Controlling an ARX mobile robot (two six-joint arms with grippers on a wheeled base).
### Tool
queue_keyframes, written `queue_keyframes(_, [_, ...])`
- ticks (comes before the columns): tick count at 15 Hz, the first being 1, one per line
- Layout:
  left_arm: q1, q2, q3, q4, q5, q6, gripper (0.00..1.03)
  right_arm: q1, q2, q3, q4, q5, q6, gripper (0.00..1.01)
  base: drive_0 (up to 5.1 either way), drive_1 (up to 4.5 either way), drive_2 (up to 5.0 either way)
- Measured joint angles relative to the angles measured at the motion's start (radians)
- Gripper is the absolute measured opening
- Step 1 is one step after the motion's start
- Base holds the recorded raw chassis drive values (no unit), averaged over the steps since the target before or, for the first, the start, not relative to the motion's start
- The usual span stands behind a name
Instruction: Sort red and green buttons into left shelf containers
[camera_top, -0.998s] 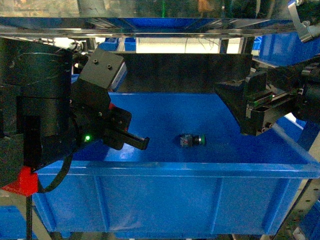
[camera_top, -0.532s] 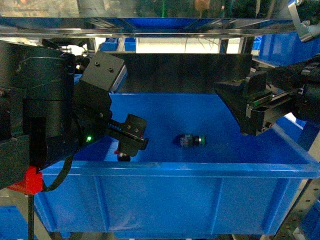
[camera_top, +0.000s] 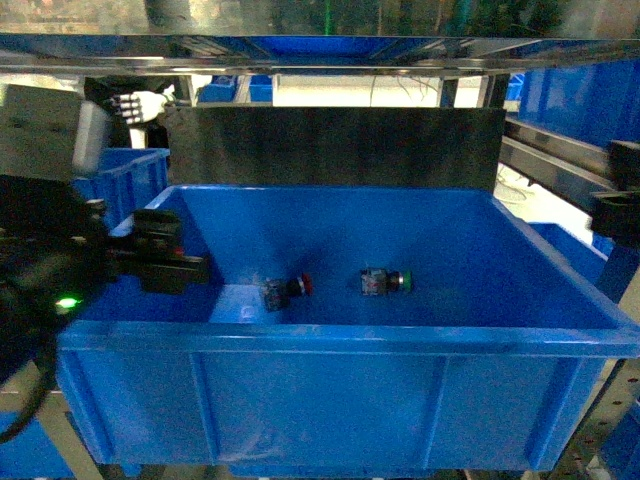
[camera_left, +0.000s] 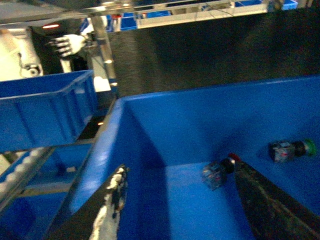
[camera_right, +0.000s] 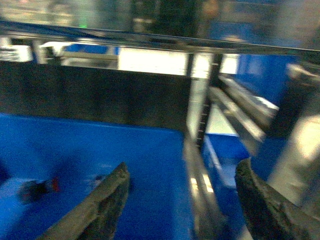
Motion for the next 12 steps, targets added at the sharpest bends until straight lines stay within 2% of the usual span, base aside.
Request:
queue_keyframes(1, [0.037, -0.079, -0.061, 0.009, 0.011, -0.019, 0.5, -0.028, -0.056, -0.053, 0.003, 0.016, 0.002, 0.5, 0.0, 0.0, 0.0])
queue_keyframes(2, [0.053, -0.15, -0.11, 0.016, 0.035, -0.027, 0.39, -0.038, -0.108, -0.098, 0.003, 0.007, 0.003, 0.39, 0.0, 0.0, 0.0])
queue_keyframes(4, [0.079, -0.269, -0.234, 0.01, 0.091, -0.039, 0.14, -0.062, -0.214, -0.194, -0.024, -0.035, 0.003, 0.13, 0.0, 0.0, 0.0])
queue_keyframes(5, [0.103, -0.321, -0.274, 0.007, 0.101, -0.039, 0.03, -0.079, -0.261, -0.227, -0.04, -0.042, 0.003, 0.03, 0.0, 0.0, 0.0])
queue_keyframes(8, [0.146, -0.526, -0.373, -0.031, 0.152, -0.043, 0.02, -0.11, -0.431, -0.317, -0.116, -0.085, 0.004, 0.02, 0.0, 0.0, 0.0])
queue_keyframes(9, [0.161, -0.586, -0.402, -0.074, 0.163, -0.043, 0.02, -0.124, -0.488, -0.341, -0.153, -0.089, 0.005, 0.02, 0.0, 0.0, 0.0])
queue_keyframes(10, [0.176, -0.661, -0.43, -0.122, 0.174, -0.043, 0.02, -0.168, -0.555, -0.364, -0.197, -0.147, 0.004, 0.02, 0.0, 0.0, 0.0])
queue_keyframes(11, [0.187, -0.757, -0.436, -0.235, 0.184, -0.043, 0.02, -0.201, -0.613, -0.38, -0.236, -0.159, 0.004, 0.02, 0.0, 0.0, 0.0])
queue_keyframes(12, [0.188, -0.772, -0.436, -0.25, 0.185, -0.043, 0.02, -0.202, -0.621, -0.383, -0.243, -0.159, 0.005, 0.02, 0.0, 0.0, 0.0])
